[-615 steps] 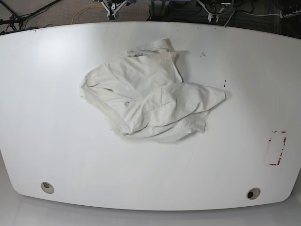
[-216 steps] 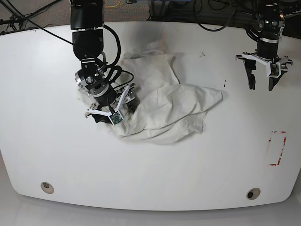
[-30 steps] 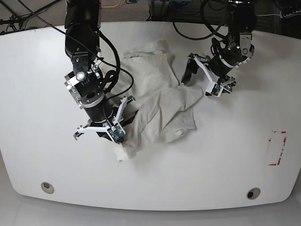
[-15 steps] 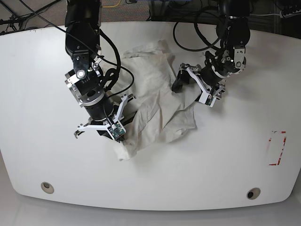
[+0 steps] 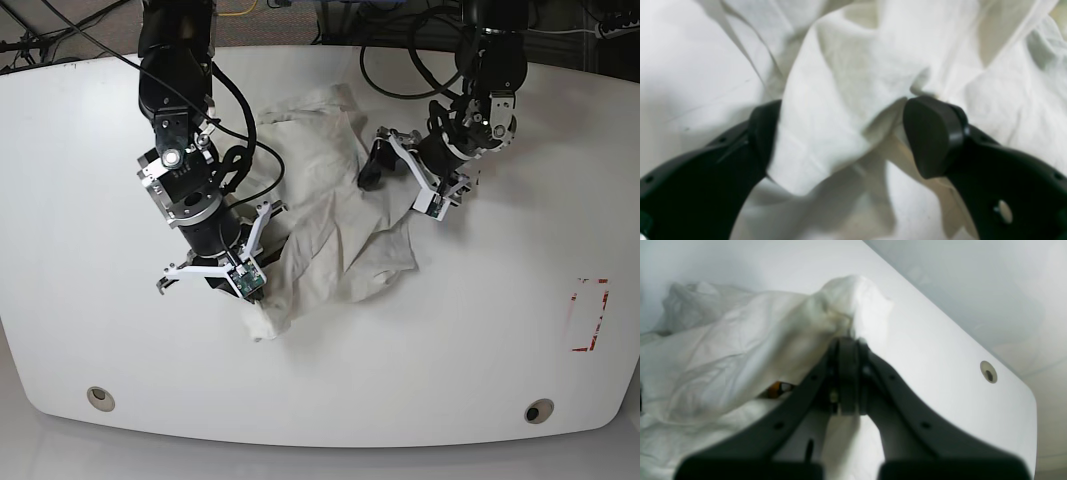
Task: Fold the T-shirt properly
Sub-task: 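Close the left gripper on a shirt edge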
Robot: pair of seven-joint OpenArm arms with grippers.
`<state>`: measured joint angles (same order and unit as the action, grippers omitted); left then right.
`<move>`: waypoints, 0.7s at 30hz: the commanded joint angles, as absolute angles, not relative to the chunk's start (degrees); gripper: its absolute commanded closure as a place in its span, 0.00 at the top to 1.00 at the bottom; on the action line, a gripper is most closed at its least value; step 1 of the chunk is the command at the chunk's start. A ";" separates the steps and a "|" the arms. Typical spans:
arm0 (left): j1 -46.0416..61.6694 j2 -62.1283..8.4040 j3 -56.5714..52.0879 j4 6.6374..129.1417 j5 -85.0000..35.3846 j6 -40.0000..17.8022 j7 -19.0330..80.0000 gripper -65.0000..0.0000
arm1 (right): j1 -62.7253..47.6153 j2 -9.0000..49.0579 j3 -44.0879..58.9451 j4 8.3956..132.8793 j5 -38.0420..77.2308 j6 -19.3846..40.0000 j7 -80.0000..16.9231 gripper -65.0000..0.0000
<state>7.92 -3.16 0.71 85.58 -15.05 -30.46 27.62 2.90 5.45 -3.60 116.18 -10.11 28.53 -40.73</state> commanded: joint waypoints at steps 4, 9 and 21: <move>7.17 -3.02 1.61 86.12 -16.03 -30.35 27.81 0.82 | 4.19 5.75 -3.77 116.68 -9.78 28.29 -38.94 0.00; 6.51 -2.99 1.78 85.84 -16.27 -30.38 27.94 0.77 | 4.24 5.76 -3.66 116.62 -9.76 28.26 -38.95 0.00; 4.89 -3.35 1.74 84.50 -16.19 -30.29 27.84 0.47 | 3.99 5.76 -1.02 116.96 -9.69 28.03 -39.00 0.00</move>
